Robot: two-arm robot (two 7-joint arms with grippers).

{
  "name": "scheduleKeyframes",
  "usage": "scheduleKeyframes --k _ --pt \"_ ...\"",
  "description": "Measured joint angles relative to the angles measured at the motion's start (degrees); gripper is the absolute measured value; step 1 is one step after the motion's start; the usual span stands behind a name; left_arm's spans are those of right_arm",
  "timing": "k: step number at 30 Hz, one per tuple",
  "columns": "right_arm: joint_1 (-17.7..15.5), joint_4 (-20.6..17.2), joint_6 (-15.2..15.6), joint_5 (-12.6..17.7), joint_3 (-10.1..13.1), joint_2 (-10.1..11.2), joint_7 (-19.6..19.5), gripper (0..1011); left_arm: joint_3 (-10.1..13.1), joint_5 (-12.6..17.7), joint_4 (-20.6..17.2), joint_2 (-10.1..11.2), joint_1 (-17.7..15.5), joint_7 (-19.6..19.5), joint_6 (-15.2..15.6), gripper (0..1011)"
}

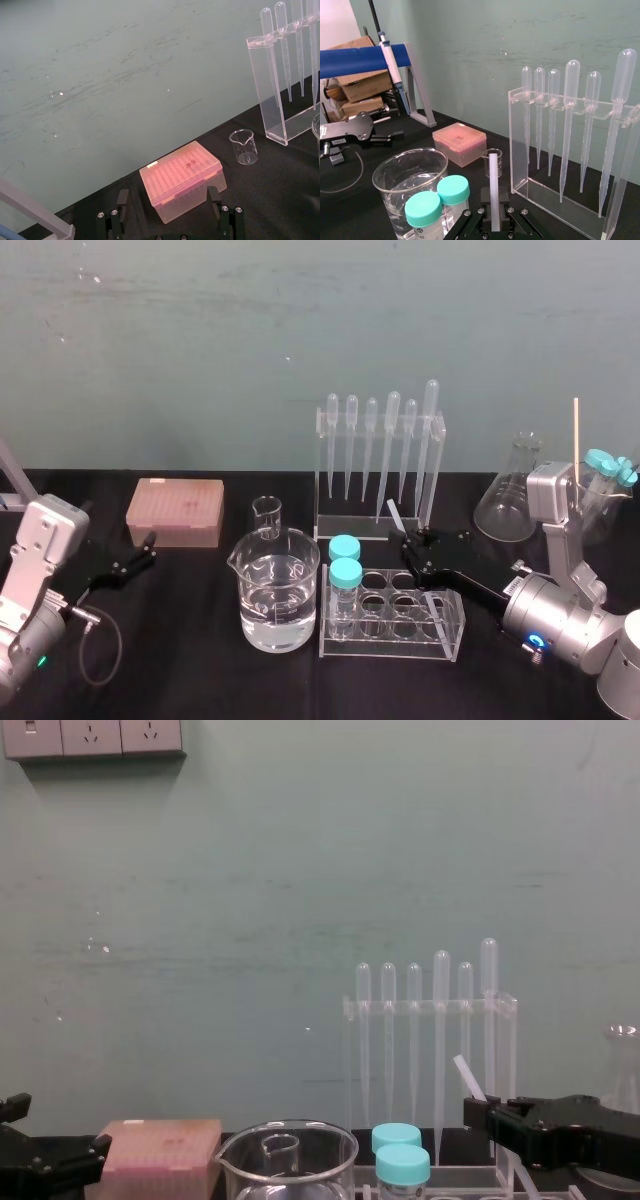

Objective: Pick up the stirring rod with one hand, then place it down.

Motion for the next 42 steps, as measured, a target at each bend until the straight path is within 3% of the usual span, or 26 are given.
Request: scheduleKeyframes --k 6,10,13,17,18,23,35,39,42 --pt "0.0 0.0 -0.1 0.0 0.0 0.0 0.0 70 0.0 0.0 0.0 0.0 0.0 0.0 0.0 1000" --pt "-0.3 0.1 -2.2 -0.2 1.0 -0.6 0.9 70 0.0 0.0 0.0 0.0 0.0 0.0 0.0 1000" --pt "-0.7 0.3 -4.9 0.2 2.2 -1.5 1.6 70 0.0 0.0 0.0 0.0 0.0 0.0 0.0 1000" --pt "-1.1 0.5 -11.0 1.7 4.8 -3.7 3.3 70 0.0 0.0 0.0 0.0 0.0 0.0 0.0 1000" --pt "-1.1 0.5 -11.0 1.7 4.8 -3.7 3.3 70 0.0 0.0 0.0 0.0 0.0 0.0 0.0 1000" --pt "0.2 2.0 -17.4 4.0 7.4 -6.4 7.2 70 0.0 0.0 0.0 0.0 0.0 0.0 0.0 1000" --pt "1.6 7.6 -29.0 5.5 9.9 -8.5 17.1 70 0.0 0.0 0.0 0.0 0.0 0.0 0.0 1000" --pt "1.3 9.2 -29.7 5.0 10.1 -8.6 18.1 70 0.0 0.0 0.0 0.0 0.0 0.0 0.0 1000" --pt "0.6 9.8 -28.4 4.3 10.4 -8.5 17.4 69 0.0 0.0 0.0 0.0 0.0 0.0 0.0 1000"
